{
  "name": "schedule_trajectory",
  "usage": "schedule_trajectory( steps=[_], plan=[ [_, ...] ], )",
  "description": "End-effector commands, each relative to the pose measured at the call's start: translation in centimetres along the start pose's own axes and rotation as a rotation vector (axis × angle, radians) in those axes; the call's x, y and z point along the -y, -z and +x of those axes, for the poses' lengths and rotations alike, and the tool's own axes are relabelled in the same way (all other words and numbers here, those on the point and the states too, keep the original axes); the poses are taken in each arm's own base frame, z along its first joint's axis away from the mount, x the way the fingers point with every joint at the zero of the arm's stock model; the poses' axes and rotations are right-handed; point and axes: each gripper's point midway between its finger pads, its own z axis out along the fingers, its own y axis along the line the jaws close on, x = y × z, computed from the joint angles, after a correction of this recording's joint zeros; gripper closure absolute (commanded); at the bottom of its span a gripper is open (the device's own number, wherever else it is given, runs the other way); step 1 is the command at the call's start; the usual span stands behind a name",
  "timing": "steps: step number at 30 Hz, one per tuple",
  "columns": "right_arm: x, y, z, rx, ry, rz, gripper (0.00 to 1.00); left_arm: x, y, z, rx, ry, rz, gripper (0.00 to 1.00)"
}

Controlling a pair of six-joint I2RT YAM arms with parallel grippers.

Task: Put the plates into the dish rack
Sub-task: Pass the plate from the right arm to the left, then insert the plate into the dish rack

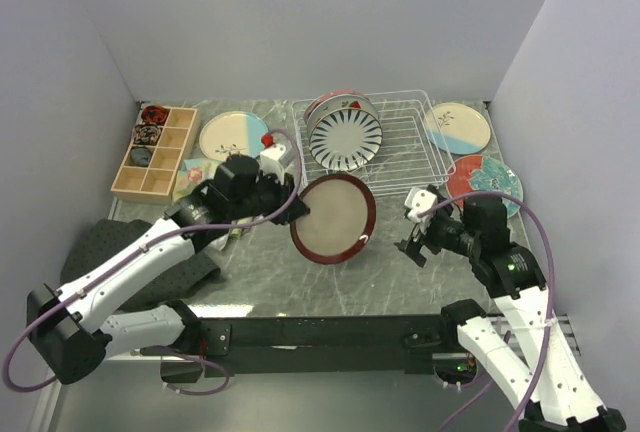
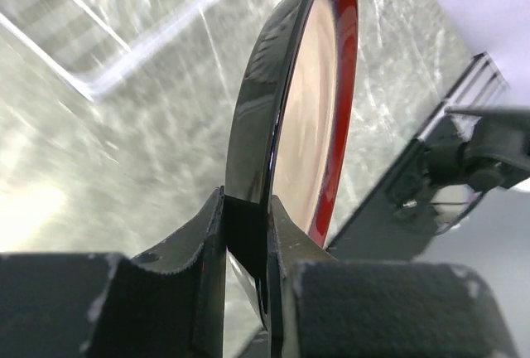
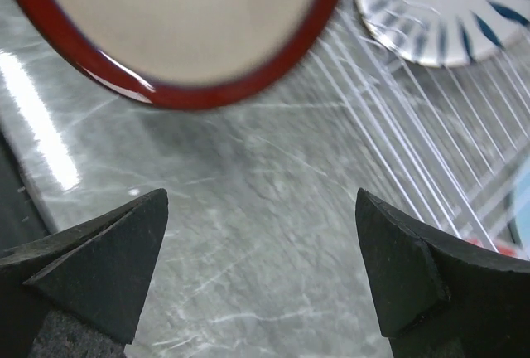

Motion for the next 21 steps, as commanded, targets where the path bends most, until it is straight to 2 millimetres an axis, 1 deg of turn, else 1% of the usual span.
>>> schedule_trajectory(
  steps=[1, 2, 3, 4, 5, 6, 7, 8, 9, 10, 11, 12, 13, 14, 15, 16, 17, 18, 19, 21],
  plan=[
    [3.1, 0.7, -0.6, 0.029, -0.078, 0.164, 0.0, 3.0, 3.2, -9.1, 0.19, -0.279, 0.085, 0.99],
    [3.2, 0.8, -0.5, 0.028, -0.08, 0.171, 0.0, 3.1, 3.4, -9.6, 0.187, -0.296, 0.095, 0.99],
    [3.3, 0.9, -0.3, 0.024, -0.089, 0.175, 0.0, 3.1, 3.3, -10.4, 0.193, -0.324, 0.098, 0.99],
    [3.1, 0.8, -0.1, 0.021, -0.096, 0.168, 0.0, 4.0, 4.0, -12.1, 0.228, -0.357, 0.114, 0.99],
    [3.2, 0.9, -0.1, 0.021, -0.1, 0.171, 0.0, 4.2, 4.2, -12.8, 0.236, -0.376, 0.117, 0.99],
    [3.2, 0.8, 0.1, 0.015, -0.107, 0.171, 0.0, 4.0, 3.8, -13.4, 0.235, -0.41, 0.109, 0.99],
    [3.2, 0.9, 0.1, 0.015, -0.108, 0.17, 0.0, 4.7, 4.6, -15.1, 0.272, -0.442, 0.11, 0.99],
    [3.2, 0.9, 0.1, 0.018, -0.11, 0.166, 0.0, 4.4, 4.7, -16.1, 0.286, -0.457, 0.094, 0.99],
    [3.2, 0.9, 0.2, 0.015, -0.112, 0.167, 0.0, 3.9, 4.1, -16.5, 0.274, -0.482, 0.082, 0.99],
    [3.1, 0.8, 0.2, 0.016, -0.112, 0.163, 0.0, 4.1, 4.5, -18.0, 0.304, -0.534, 0.07, 0.99],
    [3.1, 0.7, 0.4, 0.011, -0.114, 0.158, 0.0, 3.6, 4.4, -18.7, 0.31, -0.549, 0.056, 0.99],
    [3.1, 0.6, 0.4, 0.007, -0.117, 0.155, 0.0, 2.9, 3.5, -19.0, 0.299, -0.584, 0.04, 0.99],
    [3.1, 0.5, 0.6, 0.0, -0.119, 0.152, 0.0, 3.2, 3.7, -20.1, 0.317, -0.617, 0.041, 0.99],
    [3.1, 0.5, 0.7, -0.003, -0.12, 0.149, 0.0, 2.9, 3.5, -20.7, 0.321, -0.639, 0.027, 0.99],
    [3.1, 0.3, 0.8, -0.01, -0.124, 0.143, 0.0, 2.2, 2.4, -21.0, 0.305, -0.679, 0.006, 0.99],
    [3.0, 0.3, 0.9, -0.013, -0.124, 0.139, 0.0, 2.3, 2.6, -22.0, 0.318, -0.705, -0.007, 0.99],
    [3.0, 0.3, 0.9, -0.015, -0.127, 0.135, 0.0, 1.9, 2.2, -22.4, 0.314, -0.737, -0.019, 0.99],
    [3.0, 0.2, 1.1, -0.019, -0.128, 0.132, 0.0, 1.3, 1.3, -22.7, 0.3, -0.784, -0.033, 0.99],
    [3.0, 0.1, 1.0, -0.018, -0.129, 0.133, 0.0, 1.2, 1.3, -23.5, 0.317, -0.811, -0.049, 0.99],
    [3.0, 0.0, 1.3, -0.026, -0.136, 0.13, 0.0, 0.5, 0.3, -24.2, 0.312, -0.892, -0.073, 0.99]
  ],
)
